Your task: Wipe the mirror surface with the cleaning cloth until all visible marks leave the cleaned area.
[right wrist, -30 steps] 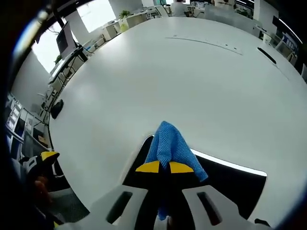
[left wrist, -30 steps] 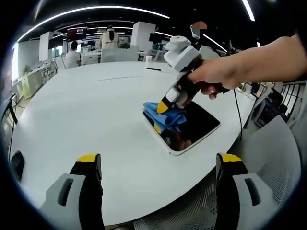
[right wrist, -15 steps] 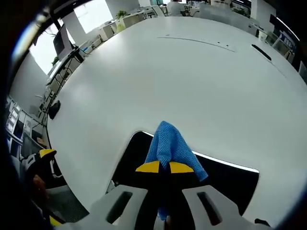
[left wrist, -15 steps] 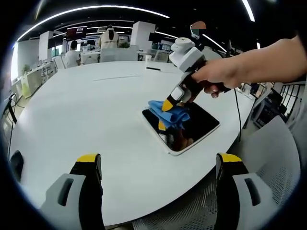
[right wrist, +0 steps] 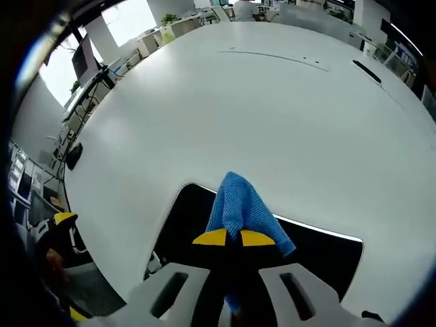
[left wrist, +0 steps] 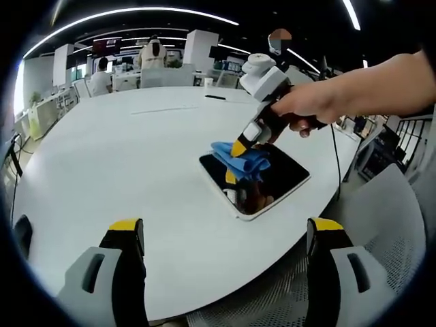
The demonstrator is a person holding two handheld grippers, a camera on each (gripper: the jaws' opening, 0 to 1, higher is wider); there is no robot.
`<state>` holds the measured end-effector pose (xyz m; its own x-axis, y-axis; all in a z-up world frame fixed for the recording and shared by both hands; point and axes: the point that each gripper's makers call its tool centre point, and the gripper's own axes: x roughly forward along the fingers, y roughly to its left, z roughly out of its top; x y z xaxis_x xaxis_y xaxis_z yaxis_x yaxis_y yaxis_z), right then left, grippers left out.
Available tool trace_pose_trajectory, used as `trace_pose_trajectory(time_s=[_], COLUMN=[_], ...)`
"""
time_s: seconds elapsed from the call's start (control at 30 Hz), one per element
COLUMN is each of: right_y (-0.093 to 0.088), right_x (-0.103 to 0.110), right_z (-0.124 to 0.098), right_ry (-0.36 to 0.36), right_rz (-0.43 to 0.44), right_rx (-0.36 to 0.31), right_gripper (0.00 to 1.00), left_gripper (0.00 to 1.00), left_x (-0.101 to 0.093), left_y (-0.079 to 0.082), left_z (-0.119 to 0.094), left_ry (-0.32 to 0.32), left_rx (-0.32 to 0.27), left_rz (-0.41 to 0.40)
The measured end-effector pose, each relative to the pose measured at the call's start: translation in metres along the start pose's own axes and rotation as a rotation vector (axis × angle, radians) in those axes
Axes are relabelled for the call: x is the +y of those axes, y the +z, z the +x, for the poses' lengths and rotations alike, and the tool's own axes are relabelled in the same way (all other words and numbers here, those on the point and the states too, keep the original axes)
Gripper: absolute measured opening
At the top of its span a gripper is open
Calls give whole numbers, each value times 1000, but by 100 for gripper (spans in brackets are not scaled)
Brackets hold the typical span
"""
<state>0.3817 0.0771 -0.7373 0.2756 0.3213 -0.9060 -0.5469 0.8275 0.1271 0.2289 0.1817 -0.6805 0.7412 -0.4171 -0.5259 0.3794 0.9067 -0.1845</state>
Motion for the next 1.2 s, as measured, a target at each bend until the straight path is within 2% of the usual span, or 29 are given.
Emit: trace_pose_trajectory(time_s=[0.3, 0.53, 0.83, 1.0, 1.2], right_y=[0, -11, -27, -32, -42], right_x=[0, 4, 11, 14, 21], right_z=[2, -3, -9, -10, -14], right_ry=[-22, -30, 13, 24, 49], right_rz=[18, 29, 99, 101, 122], right_rx=[-8, -17, -19, -50, -49], right_gripper=[0, 0, 0, 0, 0], left_gripper=[99, 99, 99, 99, 99], left_x=[4, 2, 3, 2, 2], left_y=[3, 2, 2, 1, 2], left_z=[0, 0, 0, 0, 0], left_ry=[18, 6, 8, 5, 6], left_rx=[-21, -15, -22, -14, -13], left_rz=[-13, -2, -10, -3, -5])
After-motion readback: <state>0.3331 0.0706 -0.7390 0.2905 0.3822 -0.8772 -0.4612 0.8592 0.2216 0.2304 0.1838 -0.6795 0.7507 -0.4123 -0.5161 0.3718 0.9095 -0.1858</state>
